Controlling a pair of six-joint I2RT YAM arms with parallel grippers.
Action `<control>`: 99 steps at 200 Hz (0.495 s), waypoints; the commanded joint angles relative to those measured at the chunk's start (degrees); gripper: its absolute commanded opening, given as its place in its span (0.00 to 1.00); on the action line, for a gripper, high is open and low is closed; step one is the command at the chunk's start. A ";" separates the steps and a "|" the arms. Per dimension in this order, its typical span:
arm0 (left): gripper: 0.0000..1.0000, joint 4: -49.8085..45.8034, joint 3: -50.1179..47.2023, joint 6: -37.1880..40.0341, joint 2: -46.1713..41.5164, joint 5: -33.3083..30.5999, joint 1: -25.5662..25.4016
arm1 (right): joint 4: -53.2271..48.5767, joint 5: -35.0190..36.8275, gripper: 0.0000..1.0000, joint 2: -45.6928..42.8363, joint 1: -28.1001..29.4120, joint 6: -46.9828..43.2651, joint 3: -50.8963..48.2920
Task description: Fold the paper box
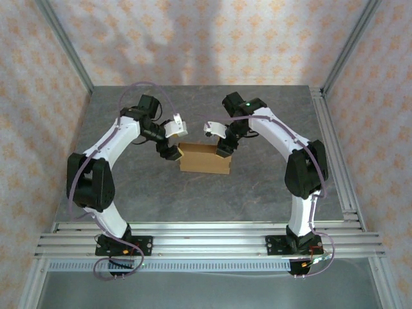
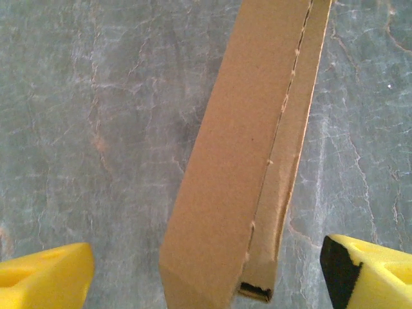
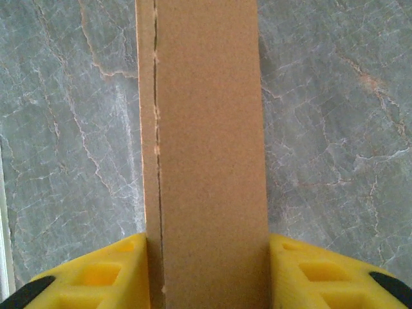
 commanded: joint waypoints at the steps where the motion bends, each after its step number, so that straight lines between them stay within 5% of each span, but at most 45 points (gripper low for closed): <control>1: 0.86 0.43 -0.92 3.96 -0.04 4.14 -0.07 | -4.76 0.98 0.44 -0.04 -0.32 -1.83 0.36; 66: 0.77 1.10 -3.04 4.82 2.10 1.05 -2.58 | -1.62 1.77 0.44 -2.50 -0.32 -1.78 -3.13; 99: 0.61 0.22 -2.46 5.56 1.93 0.90 -2.59 | -1.03 1.94 0.44 -2.51 -0.32 -1.32 -3.59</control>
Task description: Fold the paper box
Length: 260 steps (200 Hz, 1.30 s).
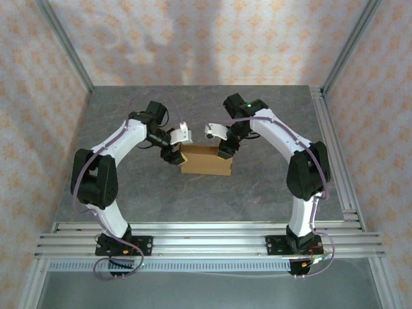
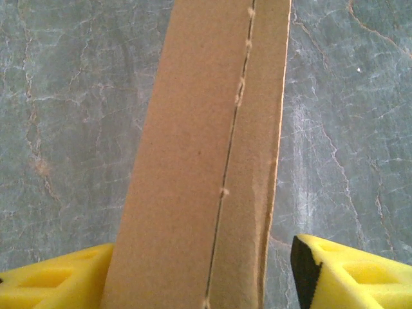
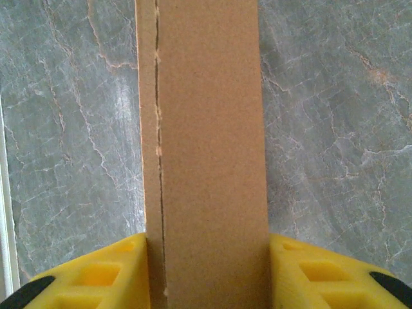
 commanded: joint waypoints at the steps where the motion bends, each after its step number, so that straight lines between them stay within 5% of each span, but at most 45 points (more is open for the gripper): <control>1: 0.61 -0.26 0.18 1.43 -0.26 -0.36 0.05 | -1.30 1.70 0.45 -0.97 -0.32 -0.60 -1.53; 51: 0.48 -0.82 -0.36 2.46 -1.23 -1.86 -0.04 | 0.74 1.88 0.52 -1.93 -0.29 0.87 -2.31; 93: 0.39 0.32 -2.03 3.89 -3.10 -2.78 -0.13 | 5.52 1.80 0.77 -5.09 -0.32 3.40 -4.72; 149: 0.39 0.55 -3.21 4.96 -3.88 -2.12 -0.21 | 18.97 4.85 0.84 -15.21 -2.59 13.63 -15.14; 184: 0.39 -1.51 -2.15 4.45 -3.88 -1.13 -0.19 | 18.58 6.46 0.73 -21.89 -2.94 14.34 -21.86; 227: 0.39 -1.41 -1.97 4.34 -4.15 -1.05 -0.18 | 16.13 7.88 0.46 -22.34 -2.92 14.81 -21.74; 260: 0.39 -0.96 -2.24 4.07 -4.25 -1.77 -0.17 | 15.08 9.42 0.36 -21.96 -2.91 14.12 -20.63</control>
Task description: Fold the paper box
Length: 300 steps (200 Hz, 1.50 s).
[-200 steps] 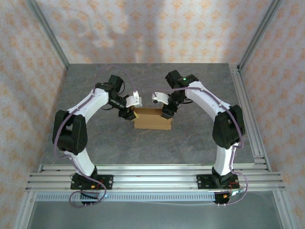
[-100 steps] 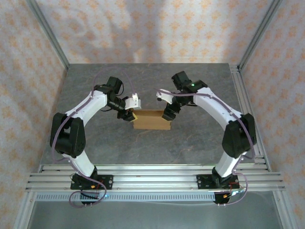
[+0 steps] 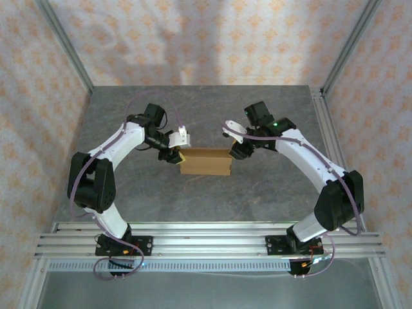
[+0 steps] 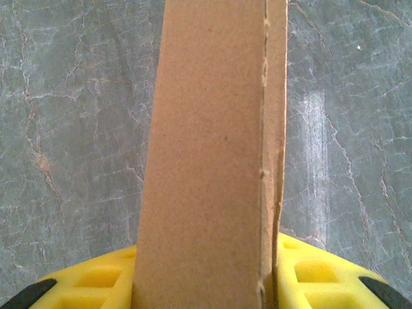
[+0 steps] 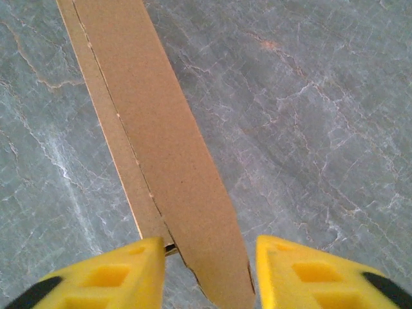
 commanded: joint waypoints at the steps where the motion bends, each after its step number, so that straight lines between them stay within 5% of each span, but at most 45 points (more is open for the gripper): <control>1: 0.39 -1.76 0.69 0.77 -1.67 -0.29 -0.12 | -1.98 2.32 0.35 -0.25 0.22 -0.18 1.05; 109: 0.40 2.71 -2.01 -1.86 -3.29 0.15 -0.15 | -1.29 2.84 0.00 0.53 0.08 3.40 1.70; 185: 0.38 10.86 -6.33 -7.16 -4.73 -0.82 -1.23 | 5.87 3.05 0.00 -1.60 0.44 24.89 -0.24; 300: 0.38 10.49 -4.33 -10.01 -4.47 -4.64 -4.41 | 22.26 23.04 0.00 -7.29 5.13 54.14 -11.17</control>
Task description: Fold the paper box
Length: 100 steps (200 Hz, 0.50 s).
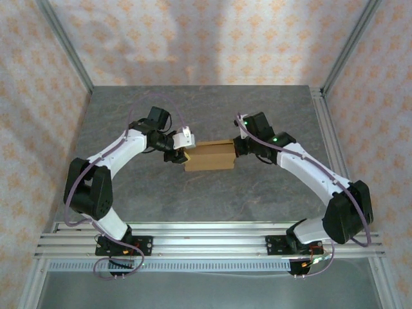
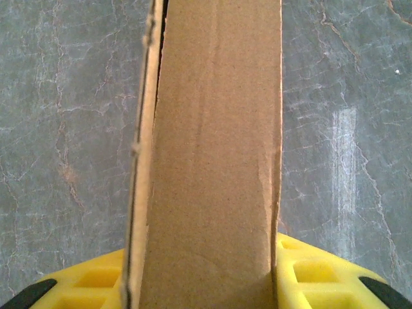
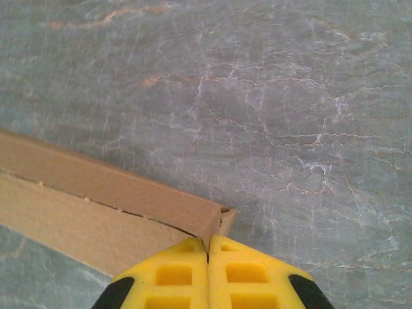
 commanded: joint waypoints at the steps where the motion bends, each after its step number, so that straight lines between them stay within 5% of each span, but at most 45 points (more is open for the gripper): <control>1: 0.38 -0.56 1.23 -0.75 -0.51 -0.94 -0.82 | 5.82 5.11 0.00 -0.51 1.06 8.05 -0.21; 100: 0.37 -1.52 3.21 -3.05 1.59 -4.50 -1.13 | 5.96 11.64 0.00 0.57 1.82 21.38 -0.57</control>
